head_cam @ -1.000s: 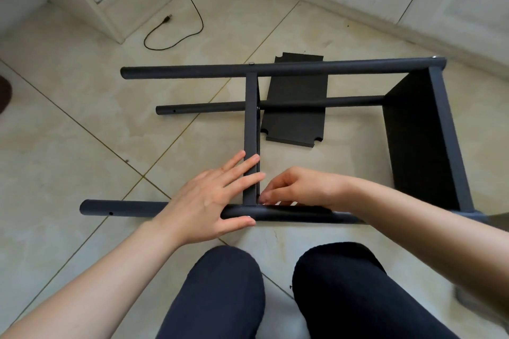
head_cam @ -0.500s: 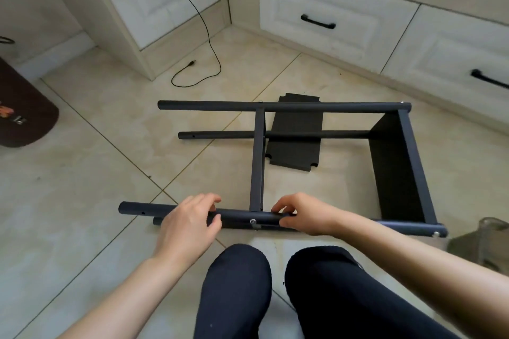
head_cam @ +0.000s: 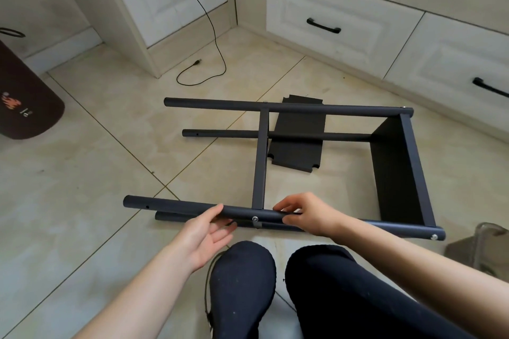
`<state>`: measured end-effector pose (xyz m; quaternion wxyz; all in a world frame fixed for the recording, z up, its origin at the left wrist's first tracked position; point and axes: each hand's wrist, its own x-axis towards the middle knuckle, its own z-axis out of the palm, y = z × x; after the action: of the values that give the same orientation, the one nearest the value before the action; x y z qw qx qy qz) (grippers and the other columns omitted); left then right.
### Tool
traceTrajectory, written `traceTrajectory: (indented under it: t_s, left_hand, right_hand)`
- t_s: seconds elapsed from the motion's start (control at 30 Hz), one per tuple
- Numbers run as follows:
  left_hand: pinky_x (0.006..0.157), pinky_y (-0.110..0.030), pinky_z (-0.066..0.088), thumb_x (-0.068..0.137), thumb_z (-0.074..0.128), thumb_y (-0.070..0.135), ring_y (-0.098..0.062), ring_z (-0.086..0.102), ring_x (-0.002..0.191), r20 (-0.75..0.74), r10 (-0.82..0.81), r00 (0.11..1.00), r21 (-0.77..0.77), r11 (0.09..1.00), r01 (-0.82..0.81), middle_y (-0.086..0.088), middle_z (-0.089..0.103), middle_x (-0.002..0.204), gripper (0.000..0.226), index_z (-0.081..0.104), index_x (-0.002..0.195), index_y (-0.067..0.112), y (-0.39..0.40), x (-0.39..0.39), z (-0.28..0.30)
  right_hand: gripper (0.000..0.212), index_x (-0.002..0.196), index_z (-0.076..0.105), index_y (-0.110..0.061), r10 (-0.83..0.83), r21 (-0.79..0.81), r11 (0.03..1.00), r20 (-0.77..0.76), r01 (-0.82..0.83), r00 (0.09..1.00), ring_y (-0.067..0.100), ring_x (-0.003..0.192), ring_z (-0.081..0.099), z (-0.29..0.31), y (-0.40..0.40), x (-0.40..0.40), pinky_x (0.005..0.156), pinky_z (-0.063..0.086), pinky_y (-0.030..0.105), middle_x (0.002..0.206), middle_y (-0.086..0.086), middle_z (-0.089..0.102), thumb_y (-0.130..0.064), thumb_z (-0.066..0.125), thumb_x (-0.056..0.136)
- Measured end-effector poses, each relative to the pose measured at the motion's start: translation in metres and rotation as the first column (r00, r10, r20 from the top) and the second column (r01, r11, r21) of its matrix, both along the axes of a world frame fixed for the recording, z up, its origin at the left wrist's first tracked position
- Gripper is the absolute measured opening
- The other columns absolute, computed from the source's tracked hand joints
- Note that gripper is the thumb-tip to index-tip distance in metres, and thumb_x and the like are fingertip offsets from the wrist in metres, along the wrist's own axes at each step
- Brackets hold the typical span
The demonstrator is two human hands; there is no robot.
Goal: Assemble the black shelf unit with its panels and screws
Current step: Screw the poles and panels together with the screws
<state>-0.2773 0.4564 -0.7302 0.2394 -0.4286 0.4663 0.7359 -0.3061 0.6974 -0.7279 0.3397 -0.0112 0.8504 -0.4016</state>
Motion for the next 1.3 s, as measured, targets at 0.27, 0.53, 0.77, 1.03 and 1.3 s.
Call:
traceTrajectory:
  t_s: [0.27,0.53,0.77,1.03,1.3]
  left_hand:
    - [0.084,-0.043,0.052,0.098,0.061,0.007,-0.036,0.068,0.097,-0.071,0.176,0.982,0.036,0.984,-0.173,-0.027,0.067,0.11,0.021,0.056,0.116,-0.001,0.012,-0.007,0.005]
    - [0.076,-0.041,0.058,0.093,0.068,0.01,-0.032,0.075,0.09,-0.267,0.11,0.957,-0.054,0.99,-0.129,-0.021,0.073,0.104,0.019,0.059,0.109,0.004,0.019,-0.025,0.037]
    - [0.077,-0.039,0.06,0.094,0.067,0.015,-0.029,0.076,0.09,-0.423,-0.048,0.905,-0.136,0.991,-0.011,-0.013,0.077,0.098,0.025,0.06,0.116,0.008,0.034,-0.039,0.082]
    - [0.083,-0.039,0.061,0.091,0.072,0.025,-0.021,0.077,0.086,-0.589,-0.286,0.756,-0.372,0.926,0.061,-0.004,0.078,0.093,0.026,0.063,0.113,0.013,0.072,-0.06,0.159]
    - [0.075,-0.027,0.062,0.09,0.072,0.028,-0.016,0.075,0.091,-0.608,-0.571,0.552,-0.601,0.785,0.151,-0.002,0.074,0.104,0.029,0.061,0.115,0.017,0.124,-0.061,0.214]
  right_hand:
    - [0.025,0.11,0.066,-0.027,-0.043,-0.074,0.996,-0.013,0.042,0.999,0.02,0.095,0.067,0.005,0.001,0.001,0.082,0.053,0.023,0.11,0.003,0.07,-0.008,0.059,0.095]
    - [0.027,0.101,0.066,-0.031,-0.156,-0.214,0.967,-0.068,0.139,0.985,0.005,0.094,0.069,0.033,0.012,-0.004,0.074,0.052,0.009,0.1,-0.007,0.072,-0.005,0.061,0.095]
    - [0.023,0.104,0.071,-0.024,-0.28,-0.342,0.91,-0.094,0.233,0.955,0.001,0.092,0.07,0.069,0.033,-0.001,0.072,0.053,0.012,0.094,-0.008,0.076,-0.005,0.064,0.093]
    - [0.024,0.113,0.069,-0.023,-0.308,-0.423,0.876,-0.124,0.231,0.943,0.009,0.099,0.071,0.127,0.068,0.001,0.084,0.055,0.022,0.102,-0.003,0.076,-0.01,0.066,0.093]
    - [0.021,0.109,0.064,-0.029,-0.209,-0.269,0.949,-0.153,0.162,0.966,0.005,0.092,0.072,0.174,0.115,0.01,0.081,0.057,0.023,0.101,-0.007,0.075,-0.014,0.066,0.094]
